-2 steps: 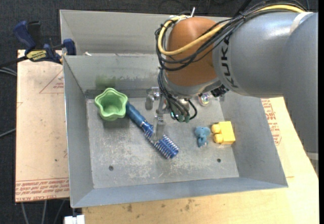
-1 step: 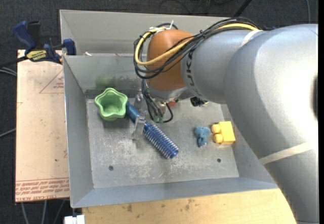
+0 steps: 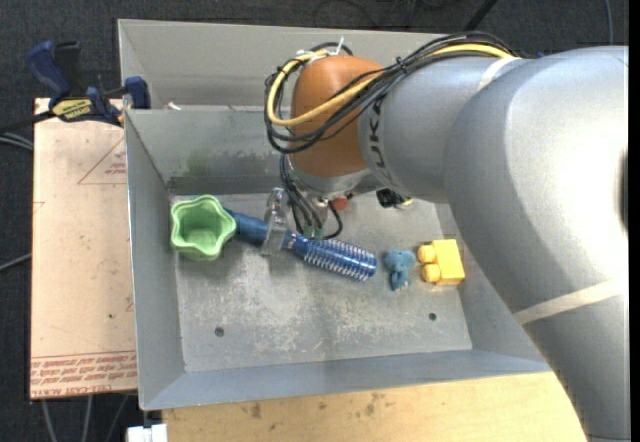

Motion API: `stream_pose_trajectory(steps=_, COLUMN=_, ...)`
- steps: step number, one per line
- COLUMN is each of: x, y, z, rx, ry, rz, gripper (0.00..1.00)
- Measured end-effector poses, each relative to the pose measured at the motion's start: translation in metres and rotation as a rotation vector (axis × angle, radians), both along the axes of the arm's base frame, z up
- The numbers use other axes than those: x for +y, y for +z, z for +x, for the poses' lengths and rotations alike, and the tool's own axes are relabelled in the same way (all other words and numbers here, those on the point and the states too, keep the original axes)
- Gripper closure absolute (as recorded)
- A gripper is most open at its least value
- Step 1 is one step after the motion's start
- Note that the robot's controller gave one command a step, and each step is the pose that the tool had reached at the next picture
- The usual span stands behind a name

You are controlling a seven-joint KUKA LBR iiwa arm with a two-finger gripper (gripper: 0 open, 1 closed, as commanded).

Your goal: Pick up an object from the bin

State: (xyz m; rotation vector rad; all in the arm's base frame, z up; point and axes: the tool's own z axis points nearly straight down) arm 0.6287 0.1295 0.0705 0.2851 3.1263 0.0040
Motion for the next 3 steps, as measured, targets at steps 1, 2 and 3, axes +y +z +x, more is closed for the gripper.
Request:
stream_pose_trajectory(steps=1, x=0.014, y=0.200, z=-0.004, rx=-0.008, ry=0.034, rz=0.001, gripper=1.00)
stream_pose_trajectory(steps=2, x=0.013, y=0.196, z=-0.005, rx=0.000, ry=0.034, rz=-0.001, gripper=0.00)
stream_pose_trajectory(steps=3, x=-0.002, y=0.075, z=-0.003, rx=0.009, ry=-0.013, rz=-0.003, gripper=0.00)
